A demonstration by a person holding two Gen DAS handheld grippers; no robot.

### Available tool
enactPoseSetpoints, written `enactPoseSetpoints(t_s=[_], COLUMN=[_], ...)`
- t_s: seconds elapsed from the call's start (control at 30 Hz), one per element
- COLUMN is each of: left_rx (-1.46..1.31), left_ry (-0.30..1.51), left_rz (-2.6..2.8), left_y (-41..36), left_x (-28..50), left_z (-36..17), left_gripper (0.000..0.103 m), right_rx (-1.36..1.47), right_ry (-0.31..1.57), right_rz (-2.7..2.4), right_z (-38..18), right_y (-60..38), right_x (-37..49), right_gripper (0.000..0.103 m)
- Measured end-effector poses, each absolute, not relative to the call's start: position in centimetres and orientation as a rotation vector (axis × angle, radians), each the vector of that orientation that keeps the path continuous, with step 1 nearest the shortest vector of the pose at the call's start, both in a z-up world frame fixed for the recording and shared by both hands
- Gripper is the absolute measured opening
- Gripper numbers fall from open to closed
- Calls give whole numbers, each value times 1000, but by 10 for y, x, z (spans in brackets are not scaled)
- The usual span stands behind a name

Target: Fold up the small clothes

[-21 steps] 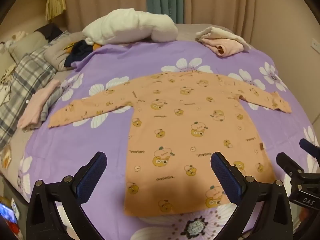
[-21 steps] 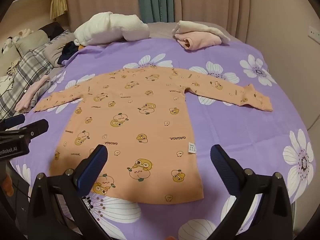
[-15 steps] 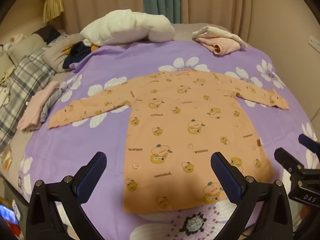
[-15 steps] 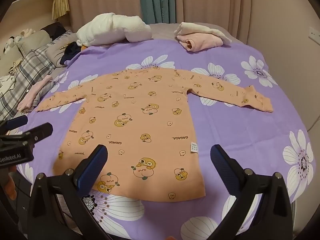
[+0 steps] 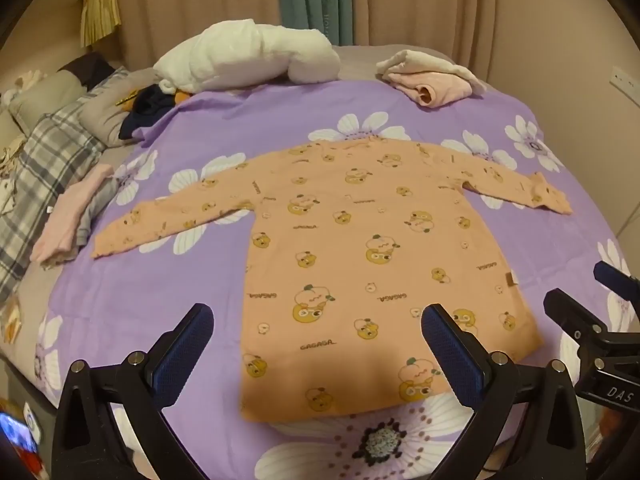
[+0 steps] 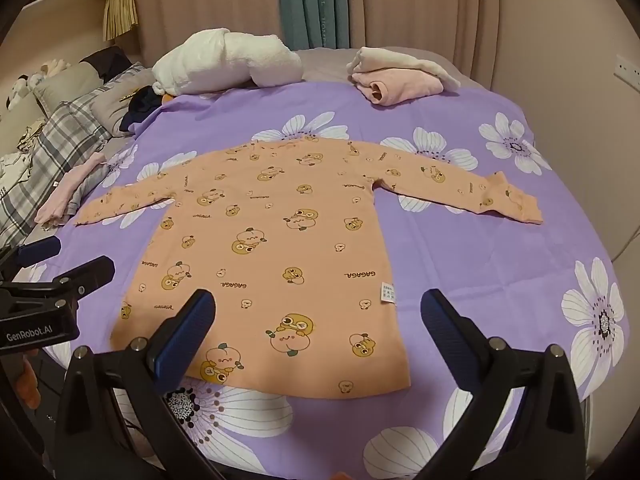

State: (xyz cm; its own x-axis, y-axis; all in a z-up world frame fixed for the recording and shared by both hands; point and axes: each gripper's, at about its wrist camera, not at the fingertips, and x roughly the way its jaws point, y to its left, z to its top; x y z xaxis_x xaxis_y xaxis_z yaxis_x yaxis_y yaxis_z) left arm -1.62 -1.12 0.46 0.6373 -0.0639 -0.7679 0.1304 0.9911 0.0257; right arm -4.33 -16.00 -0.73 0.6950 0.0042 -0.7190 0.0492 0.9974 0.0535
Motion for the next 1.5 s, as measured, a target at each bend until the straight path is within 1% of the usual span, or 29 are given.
enactPoseSetpoints(t_s=[1.5], left_rx=[85], left_ry=[882], left_rz=[-108], left_y=[-14], left_x=[-20], left_z=[-4], left_gripper=[103], right_rx=[78], right_ry=[794], right_rz=[-46], right_z=[-7], right_y=[-163], right_x=[-45], right_gripper=[103])
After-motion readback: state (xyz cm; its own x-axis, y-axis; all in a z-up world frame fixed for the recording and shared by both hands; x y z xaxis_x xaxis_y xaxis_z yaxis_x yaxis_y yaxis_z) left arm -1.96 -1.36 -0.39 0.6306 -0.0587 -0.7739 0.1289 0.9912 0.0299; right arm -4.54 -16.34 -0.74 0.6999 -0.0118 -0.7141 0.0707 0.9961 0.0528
